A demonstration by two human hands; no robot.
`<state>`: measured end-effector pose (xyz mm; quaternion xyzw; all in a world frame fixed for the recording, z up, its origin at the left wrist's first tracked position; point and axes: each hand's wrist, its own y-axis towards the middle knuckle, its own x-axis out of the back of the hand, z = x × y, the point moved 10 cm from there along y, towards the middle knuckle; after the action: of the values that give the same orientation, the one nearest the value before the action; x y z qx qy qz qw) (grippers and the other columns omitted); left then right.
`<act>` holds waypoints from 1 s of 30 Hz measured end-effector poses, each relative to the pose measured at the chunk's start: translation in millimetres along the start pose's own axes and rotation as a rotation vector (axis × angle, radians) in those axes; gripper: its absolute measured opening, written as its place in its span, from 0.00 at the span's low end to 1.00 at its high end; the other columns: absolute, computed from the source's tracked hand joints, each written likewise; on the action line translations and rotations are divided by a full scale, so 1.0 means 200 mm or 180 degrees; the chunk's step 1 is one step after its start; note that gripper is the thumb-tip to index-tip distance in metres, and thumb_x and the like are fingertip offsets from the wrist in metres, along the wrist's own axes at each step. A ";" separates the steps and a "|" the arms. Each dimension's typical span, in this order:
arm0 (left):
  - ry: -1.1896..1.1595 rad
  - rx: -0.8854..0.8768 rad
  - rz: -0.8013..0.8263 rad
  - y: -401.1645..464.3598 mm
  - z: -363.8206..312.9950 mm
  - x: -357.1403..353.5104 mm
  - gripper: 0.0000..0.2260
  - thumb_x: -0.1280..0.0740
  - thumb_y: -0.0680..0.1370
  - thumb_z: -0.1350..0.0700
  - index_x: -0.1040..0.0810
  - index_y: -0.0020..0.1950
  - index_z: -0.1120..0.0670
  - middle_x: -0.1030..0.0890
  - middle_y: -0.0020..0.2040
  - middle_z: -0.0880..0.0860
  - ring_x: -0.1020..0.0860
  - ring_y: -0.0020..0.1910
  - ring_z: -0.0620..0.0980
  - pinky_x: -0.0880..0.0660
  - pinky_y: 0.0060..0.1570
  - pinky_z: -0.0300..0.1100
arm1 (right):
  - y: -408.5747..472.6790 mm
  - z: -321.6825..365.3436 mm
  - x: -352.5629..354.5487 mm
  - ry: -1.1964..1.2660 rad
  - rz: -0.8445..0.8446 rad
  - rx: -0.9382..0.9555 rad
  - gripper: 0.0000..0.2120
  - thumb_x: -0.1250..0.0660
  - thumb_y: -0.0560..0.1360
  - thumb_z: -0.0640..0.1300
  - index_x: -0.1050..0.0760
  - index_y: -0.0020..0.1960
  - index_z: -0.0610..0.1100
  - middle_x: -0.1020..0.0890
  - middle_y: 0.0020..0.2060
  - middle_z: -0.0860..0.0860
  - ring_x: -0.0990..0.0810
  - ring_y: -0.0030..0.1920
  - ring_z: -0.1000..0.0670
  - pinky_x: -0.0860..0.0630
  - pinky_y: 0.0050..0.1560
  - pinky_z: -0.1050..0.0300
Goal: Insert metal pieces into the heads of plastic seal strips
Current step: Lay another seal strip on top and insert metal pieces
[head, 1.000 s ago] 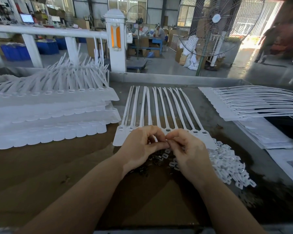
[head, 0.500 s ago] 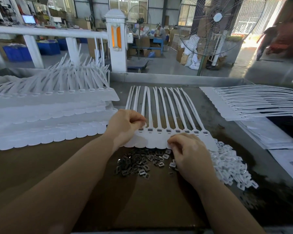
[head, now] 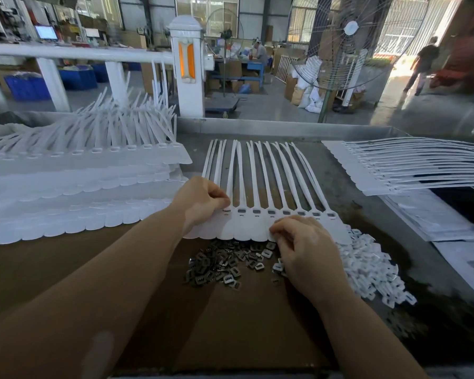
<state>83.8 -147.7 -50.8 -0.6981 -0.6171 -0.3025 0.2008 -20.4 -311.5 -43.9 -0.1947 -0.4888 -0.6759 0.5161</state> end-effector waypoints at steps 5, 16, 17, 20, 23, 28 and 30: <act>0.0065 0.0047 0.0008 0.01 0.02 -0.01 0.01 0.29 0.74 0.57 0.18 0.43 0.52 0.23 0.36 0.45 0.26 0.38 0.42 0.33 0.37 0.35 | 0.00 0.00 0.00 0.0002 -0.0023 0.0003 0.07 0.35 0.74 0.37 0.20 0.48 0.43 0.19 0.47 0.51 0.25 0.51 0.51 0.30 0.56 0.53; -0.0247 0.0561 0.0121 0.03 0.07 -0.03 0.08 0.26 0.71 0.60 0.23 0.41 0.51 0.23 0.40 0.48 0.27 0.38 0.41 0.35 0.29 0.31 | 0.00 0.00 0.00 -0.0027 -0.0033 0.0012 0.07 0.36 0.75 0.38 0.20 0.48 0.45 0.19 0.47 0.53 0.25 0.51 0.52 0.31 0.56 0.55; -0.0284 0.0616 0.0135 0.04 0.07 -0.03 0.08 0.26 0.71 0.61 0.23 0.40 0.50 0.23 0.40 0.48 0.27 0.38 0.42 0.35 0.29 0.30 | 0.00 0.00 0.00 -0.0030 -0.0037 0.0014 0.07 0.36 0.75 0.38 0.20 0.48 0.45 0.19 0.47 0.53 0.25 0.51 0.52 0.30 0.56 0.55; -0.0353 0.0662 0.0231 0.04 0.08 -0.05 0.06 0.28 0.72 0.61 0.21 0.41 0.50 0.22 0.41 0.49 0.26 0.39 0.42 0.34 0.30 0.31 | 0.00 0.00 0.01 -0.0013 -0.0081 0.0027 0.06 0.35 0.74 0.37 0.20 0.48 0.44 0.19 0.46 0.52 0.24 0.50 0.51 0.30 0.56 0.55; -0.0458 0.0538 0.0217 0.01 0.07 -0.05 0.07 0.31 0.75 0.61 0.20 0.42 0.49 0.21 0.43 0.48 0.26 0.42 0.41 0.34 0.35 0.32 | 0.00 -0.01 0.03 0.0025 -0.0225 -0.0045 0.07 0.36 0.74 0.37 0.20 0.49 0.43 0.18 0.45 0.50 0.23 0.48 0.49 0.31 0.51 0.59; 0.0072 -0.0054 -0.0308 -0.08 -0.03 0.02 0.06 0.32 0.76 0.57 0.21 0.44 0.46 0.21 0.43 0.43 0.24 0.46 0.44 0.29 0.52 0.41 | 0.00 -0.02 0.07 0.0157 -0.0484 -0.0124 0.07 0.37 0.77 0.40 0.22 0.52 0.44 0.17 0.40 0.50 0.20 0.40 0.50 0.24 0.42 0.56; 0.0167 -0.0438 -0.0176 -0.14 -0.13 -0.01 0.08 0.30 0.75 0.56 0.23 0.40 0.42 0.23 0.39 0.38 0.25 0.43 0.41 0.29 0.48 0.38 | -0.01 -0.02 0.07 0.0197 -0.0495 -0.0133 0.07 0.38 0.78 0.41 0.23 0.53 0.44 0.17 0.39 0.51 0.20 0.38 0.51 0.23 0.41 0.53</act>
<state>50.8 -161.8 -35.4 -0.6847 -0.6085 -0.3678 0.1600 -26.2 -321.5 -35.2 -0.1459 -0.4721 -0.7297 0.4727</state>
